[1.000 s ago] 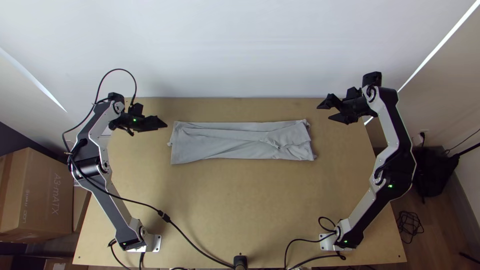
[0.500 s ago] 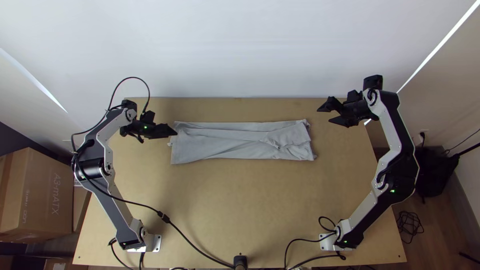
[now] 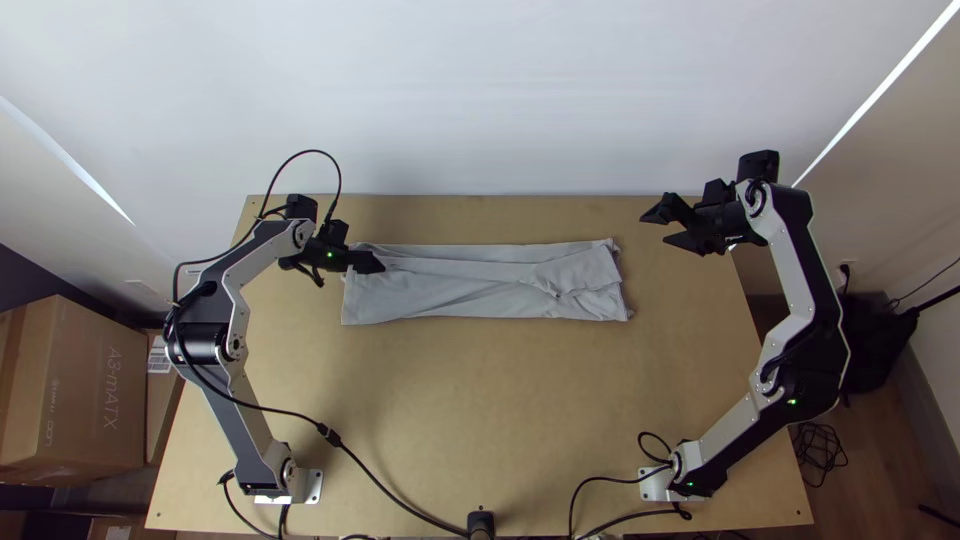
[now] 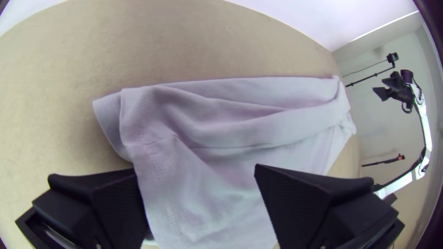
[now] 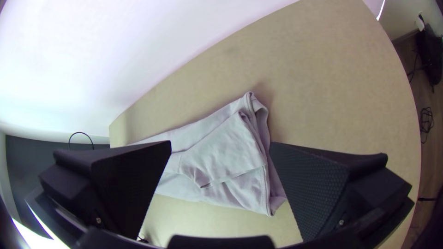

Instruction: Fold the t-shirt

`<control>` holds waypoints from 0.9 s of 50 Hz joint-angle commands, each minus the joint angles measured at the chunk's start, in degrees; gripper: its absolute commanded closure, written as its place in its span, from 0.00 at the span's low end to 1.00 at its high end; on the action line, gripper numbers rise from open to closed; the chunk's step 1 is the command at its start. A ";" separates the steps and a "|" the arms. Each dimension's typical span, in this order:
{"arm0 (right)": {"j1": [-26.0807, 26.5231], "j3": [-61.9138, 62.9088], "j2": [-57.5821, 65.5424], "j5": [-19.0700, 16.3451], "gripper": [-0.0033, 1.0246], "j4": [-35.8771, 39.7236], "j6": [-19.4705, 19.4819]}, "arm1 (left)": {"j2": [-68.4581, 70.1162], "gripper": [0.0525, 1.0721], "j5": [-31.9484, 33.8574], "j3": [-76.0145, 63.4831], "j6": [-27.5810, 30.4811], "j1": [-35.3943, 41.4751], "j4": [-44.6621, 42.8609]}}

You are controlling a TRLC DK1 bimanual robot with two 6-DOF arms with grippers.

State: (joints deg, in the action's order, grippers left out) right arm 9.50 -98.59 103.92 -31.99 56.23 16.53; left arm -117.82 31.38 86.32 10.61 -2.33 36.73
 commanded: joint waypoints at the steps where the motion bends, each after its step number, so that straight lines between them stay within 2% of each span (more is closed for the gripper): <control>1: -0.09 2.96 -3.28 -0.44 0.05 -0.59 1.39 | 1.19 0.39 -1.84 -5.20 -2.26 0.66 -2.10; 2: -0.09 3.31 -3.46 -0.44 0.05 -0.68 1.39 | 1.19 0.48 -2.02 -5.38 -2.17 0.83 -2.10; 5: -0.09 4.37 -4.16 -0.53 0.05 -1.21 1.39 | 0.93 0.91 -4.39 -5.46 -2.17 0.66 -2.10; 6: -0.09 4.72 -4.43 -0.53 0.05 -1.38 1.39 | 0.93 0.98 -5.01 -5.64 -2.09 0.31 -2.01; 11: -0.09 5.86 -5.22 -0.53 0.05 -1.82 1.48 | 1.63 0.98 -5.27 -6.52 -1.03 -2.59 -1.05; 20: 0.17 7.09 -5.92 -0.62 0.05 -2.53 1.39 | 4.44 0.98 -5.27 -5.38 4.68 -11.91 4.31; 31: 0.08 8.41 -6.18 -0.62 0.05 -3.67 1.39 | 5.06 0.98 -5.10 2.97 12.59 -23.34 16.00; 38: -0.44 8.85 -6.18 -0.71 0.05 -3.93 1.66 | 6.46 0.98 -4.31 9.56 13.12 -24.30 25.85; 45: -1.06 9.20 -6.27 -0.71 0.05 -4.02 1.83 | 9.63 0.98 -3.25 14.40 11.45 -19.21 32.97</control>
State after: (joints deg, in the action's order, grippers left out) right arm 9.19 -90.65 99.13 -32.03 52.53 17.06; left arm -112.31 26.92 96.73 22.11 -25.47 66.04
